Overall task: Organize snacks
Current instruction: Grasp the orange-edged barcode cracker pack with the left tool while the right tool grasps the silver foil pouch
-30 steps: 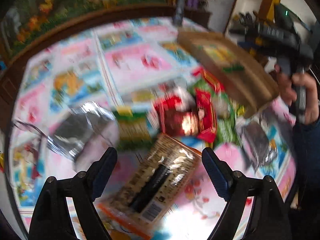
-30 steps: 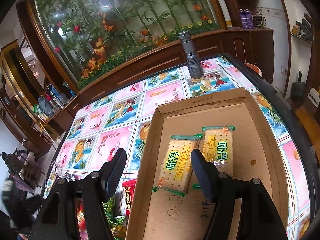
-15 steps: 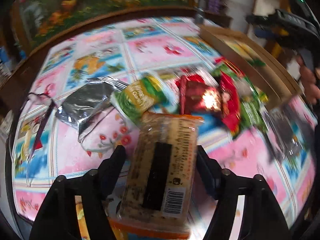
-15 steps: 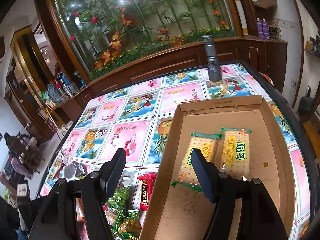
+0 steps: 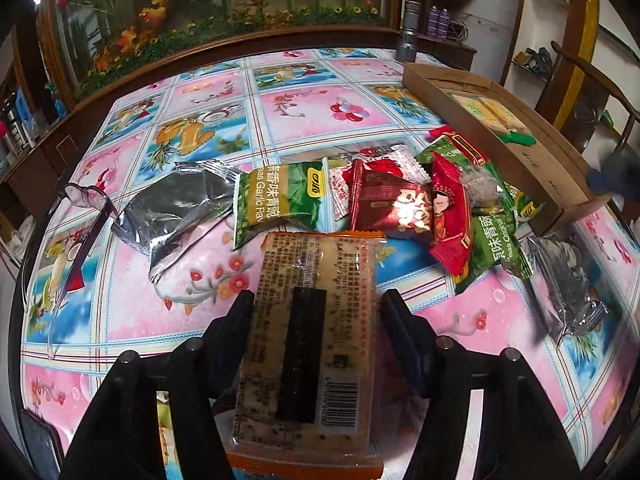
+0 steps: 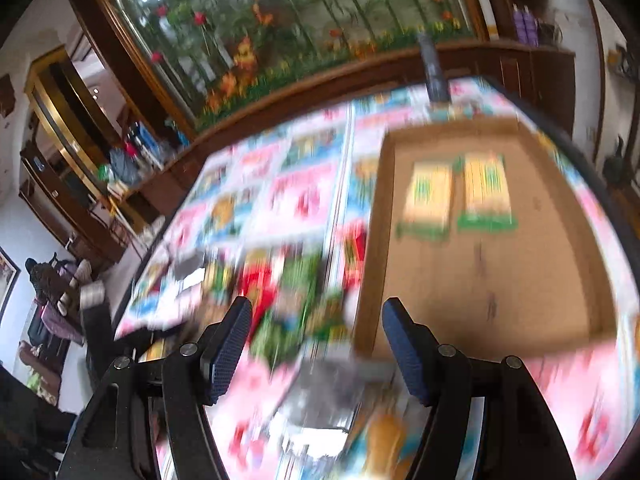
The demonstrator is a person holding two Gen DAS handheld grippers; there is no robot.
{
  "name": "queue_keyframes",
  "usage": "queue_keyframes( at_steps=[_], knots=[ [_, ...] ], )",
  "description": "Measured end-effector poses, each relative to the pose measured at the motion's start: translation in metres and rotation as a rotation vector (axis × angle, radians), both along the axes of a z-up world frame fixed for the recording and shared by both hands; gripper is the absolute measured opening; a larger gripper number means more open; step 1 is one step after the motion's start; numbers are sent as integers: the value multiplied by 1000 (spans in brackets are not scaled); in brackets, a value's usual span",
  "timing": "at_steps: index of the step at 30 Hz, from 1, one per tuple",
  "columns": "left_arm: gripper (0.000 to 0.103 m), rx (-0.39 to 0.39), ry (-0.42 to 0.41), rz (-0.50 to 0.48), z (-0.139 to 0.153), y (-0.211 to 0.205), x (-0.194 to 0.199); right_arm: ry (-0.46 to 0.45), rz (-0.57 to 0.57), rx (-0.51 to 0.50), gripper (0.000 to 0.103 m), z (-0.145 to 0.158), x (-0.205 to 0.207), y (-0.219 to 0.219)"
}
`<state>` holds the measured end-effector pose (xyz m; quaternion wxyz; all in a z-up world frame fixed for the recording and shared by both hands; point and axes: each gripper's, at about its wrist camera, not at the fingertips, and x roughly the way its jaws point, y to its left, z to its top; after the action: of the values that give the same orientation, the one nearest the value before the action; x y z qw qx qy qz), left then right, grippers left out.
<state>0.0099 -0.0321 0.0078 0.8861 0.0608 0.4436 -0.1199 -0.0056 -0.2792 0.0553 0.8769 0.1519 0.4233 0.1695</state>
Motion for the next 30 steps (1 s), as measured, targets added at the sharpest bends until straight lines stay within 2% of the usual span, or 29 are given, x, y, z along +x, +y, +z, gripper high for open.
queue_keyframes(
  at_steps=[1,3,8,11,13,15,16,17,20,25,30],
  knots=[
    [64,0,1,-1,0,0,0,16,-6,0,72,-4,-5,1],
    [64,2,0,-3,0,0,-2,67,-39,-19,84,-15,-15,5],
    [64,9,-2,-8,1,0,-4,134,-59,-145,85,-37,-10,23],
    [64,10,-3,-8,1,0,-5,179,-64,-173,85,-50,-5,32],
    [64,8,-1,-8,1,1,-5,187,-64,-230,85,-56,-3,37],
    [60,10,-5,-11,1,1,-5,155,-50,-303,84,-59,-5,46],
    [56,7,-6,-15,2,0,-5,141,-42,-330,79,-60,-7,50],
    [53,8,-8,-21,2,-1,-7,115,-35,-358,62,-59,-9,53],
    [53,21,-19,-25,2,-3,-8,104,25,-327,62,-57,-12,56],
    [52,-23,-30,-20,7,1,-8,43,56,-241,63,-35,-9,58],
    [52,-94,-98,23,23,12,-9,-99,38,-209,63,3,18,65]
  ],
)
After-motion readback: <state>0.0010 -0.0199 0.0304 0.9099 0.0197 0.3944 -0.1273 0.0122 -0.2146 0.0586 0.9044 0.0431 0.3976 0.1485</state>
